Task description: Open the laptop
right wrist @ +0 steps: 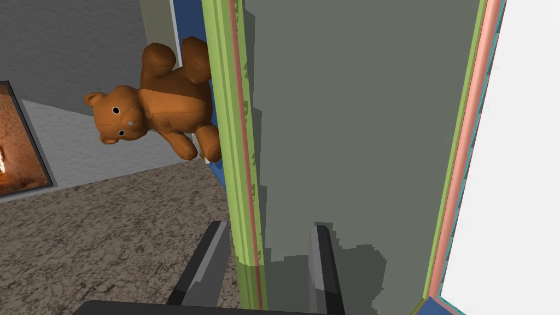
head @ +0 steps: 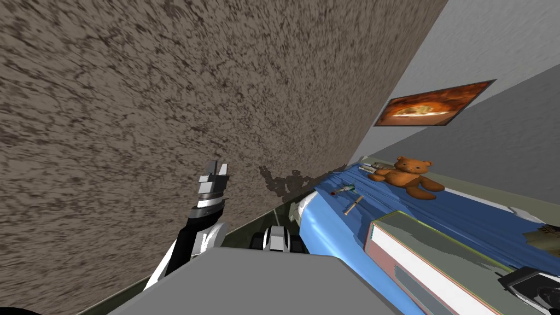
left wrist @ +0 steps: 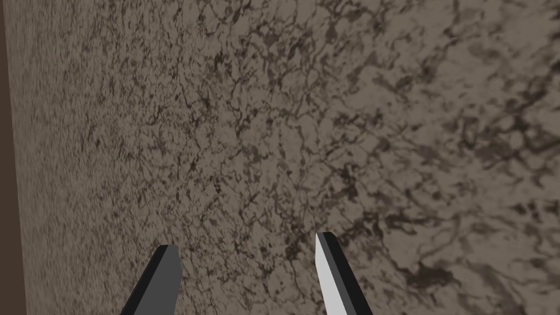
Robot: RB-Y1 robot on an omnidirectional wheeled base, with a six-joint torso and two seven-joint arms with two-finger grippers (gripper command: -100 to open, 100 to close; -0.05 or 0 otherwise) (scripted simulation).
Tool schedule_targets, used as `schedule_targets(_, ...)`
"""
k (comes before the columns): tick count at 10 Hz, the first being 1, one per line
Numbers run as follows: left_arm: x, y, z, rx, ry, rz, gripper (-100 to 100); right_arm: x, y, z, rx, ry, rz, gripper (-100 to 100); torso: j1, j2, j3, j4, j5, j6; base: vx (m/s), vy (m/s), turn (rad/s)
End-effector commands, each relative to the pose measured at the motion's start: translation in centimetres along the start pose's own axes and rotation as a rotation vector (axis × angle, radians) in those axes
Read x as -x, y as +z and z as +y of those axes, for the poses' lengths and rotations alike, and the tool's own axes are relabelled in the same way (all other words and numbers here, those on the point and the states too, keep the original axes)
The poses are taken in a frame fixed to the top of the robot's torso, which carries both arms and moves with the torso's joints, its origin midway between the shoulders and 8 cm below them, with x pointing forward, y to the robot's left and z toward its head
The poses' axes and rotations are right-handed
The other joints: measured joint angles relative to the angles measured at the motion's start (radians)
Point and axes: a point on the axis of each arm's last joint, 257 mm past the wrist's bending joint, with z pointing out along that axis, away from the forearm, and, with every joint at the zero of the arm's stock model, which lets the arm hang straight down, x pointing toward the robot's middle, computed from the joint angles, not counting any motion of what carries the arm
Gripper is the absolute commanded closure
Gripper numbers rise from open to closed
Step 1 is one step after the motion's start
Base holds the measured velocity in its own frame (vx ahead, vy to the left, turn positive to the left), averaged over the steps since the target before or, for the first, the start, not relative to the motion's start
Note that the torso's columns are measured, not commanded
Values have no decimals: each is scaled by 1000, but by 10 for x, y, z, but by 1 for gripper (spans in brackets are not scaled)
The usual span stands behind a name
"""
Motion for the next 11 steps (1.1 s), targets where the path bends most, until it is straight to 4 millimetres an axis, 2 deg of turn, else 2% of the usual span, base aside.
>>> schedule_targets(1,0,0,0,0,0,0,0,-13,0,4,7,12,1,100,1,0,0,0,-2,-2,10,43,36)
schedule_targets(2,0,0,0,0,0,0,0,-23,-2,1,2,13,21,100,1,0,0,0,-2,-1,13,23,13)
schedule_targets(3,0,0,0,0,0,0,0,-20,0,10,11,22,-4,100,-1,0,1,0,-1,1,11,34,37)
schedule_targets(4,0,0,0,0,0,0,0,-34,-3,9,14,25,19,100,-1,0,1,0,-3,-1,12,40,30)
schedule_targets(5,0,0,0,0,0,0,0,-39,-4,9,13,26,29,100,0,0,1,0,-3,0,8,25,11)
schedule_targets(6,0,0,0,0,0,0,0,-37,-3,18,19,36,8,100,-2,1,1,0,-3,1,11,39,45)
schedule_targets(7,0,0,0,0,0,0,0,-50,-6,20,27,40,24,100,-1,0,1,0,-4,-1,8,40,29)
schedule_targets(8,0,0,0,0,0,0,0,-44,-3,15,17,37,23,100,-1,0,1,0,-3,0,1,18,-6)
schedule_targets(9,0,0,0,0,0,0,0,-15,9,29,3,14,-7,100,-2,0,1,0,-2,-1,-159,-98,147)
schedule_targets(10,0,0,0,0,0,0,0,-10,13,41,6,32,-7,100,-7,5,4,2,-4,-7,-237,-137,167)
schedule_targets(11,0,0,0,0,0,0,0,-22,13,34,-22,32,37,100,-10,5,6,2,-9,-5,-140,-56,66)
